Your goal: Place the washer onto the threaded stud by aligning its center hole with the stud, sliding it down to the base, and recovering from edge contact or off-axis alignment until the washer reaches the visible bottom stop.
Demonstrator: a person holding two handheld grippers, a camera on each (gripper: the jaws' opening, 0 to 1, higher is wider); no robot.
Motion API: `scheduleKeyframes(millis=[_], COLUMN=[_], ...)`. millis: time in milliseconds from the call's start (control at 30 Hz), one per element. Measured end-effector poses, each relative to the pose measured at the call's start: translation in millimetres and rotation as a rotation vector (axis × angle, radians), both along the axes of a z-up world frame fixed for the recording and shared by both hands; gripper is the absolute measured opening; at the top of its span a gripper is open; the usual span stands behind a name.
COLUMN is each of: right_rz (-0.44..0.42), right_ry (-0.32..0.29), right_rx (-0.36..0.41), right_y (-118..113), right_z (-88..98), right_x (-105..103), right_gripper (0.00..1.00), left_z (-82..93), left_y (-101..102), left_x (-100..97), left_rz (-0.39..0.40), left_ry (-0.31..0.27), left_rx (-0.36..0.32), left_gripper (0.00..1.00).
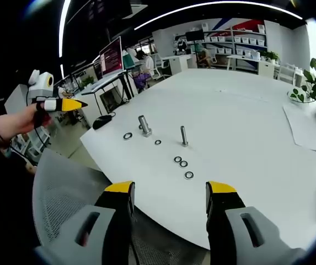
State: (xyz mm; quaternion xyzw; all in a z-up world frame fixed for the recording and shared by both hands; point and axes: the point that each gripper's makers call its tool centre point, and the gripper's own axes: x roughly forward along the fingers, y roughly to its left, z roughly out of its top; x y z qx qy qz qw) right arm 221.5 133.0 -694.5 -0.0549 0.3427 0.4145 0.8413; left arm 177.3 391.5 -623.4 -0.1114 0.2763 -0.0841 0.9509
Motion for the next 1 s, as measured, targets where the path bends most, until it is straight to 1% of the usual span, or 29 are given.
scheduleKeyframes(millis=[233,400,667,833,1000], right_rz=[-0.003,0.005,0.012,0.016,0.012], right_ry=[0.013,0.043,0.037,0.038,0.039], right_rx=[0.010,0.013,0.009,0.005,0.006], right_y=[0.6,2.8,4.0,4.0,5.0], right_z=[-1.0,-4.3,-6.4,-7.8,-8.0], right_x=[-2.5,-5.9,-8.1,-9.4,-7.1], right_gripper=[0.55,0.55,0.55,0.54,0.54], left_z=[-7.1,-10.8,-14.1,-16.3,-19.7], left_y=[-2.9,-7.6,-8.4,-8.2,-7.4], left_x=[-1.2,-2.6,-4.1,-1.1,3.2], left_rz=[-0.011,-0.028,-0.038,-0.039,-0.055], left_ry=[0.019,0.037,0.056,0.065,0.077], left_rx=[-0.002,0.008,0.014,0.012,0.028], left_gripper=[0.44,0.44,0.44,0.44,0.44])
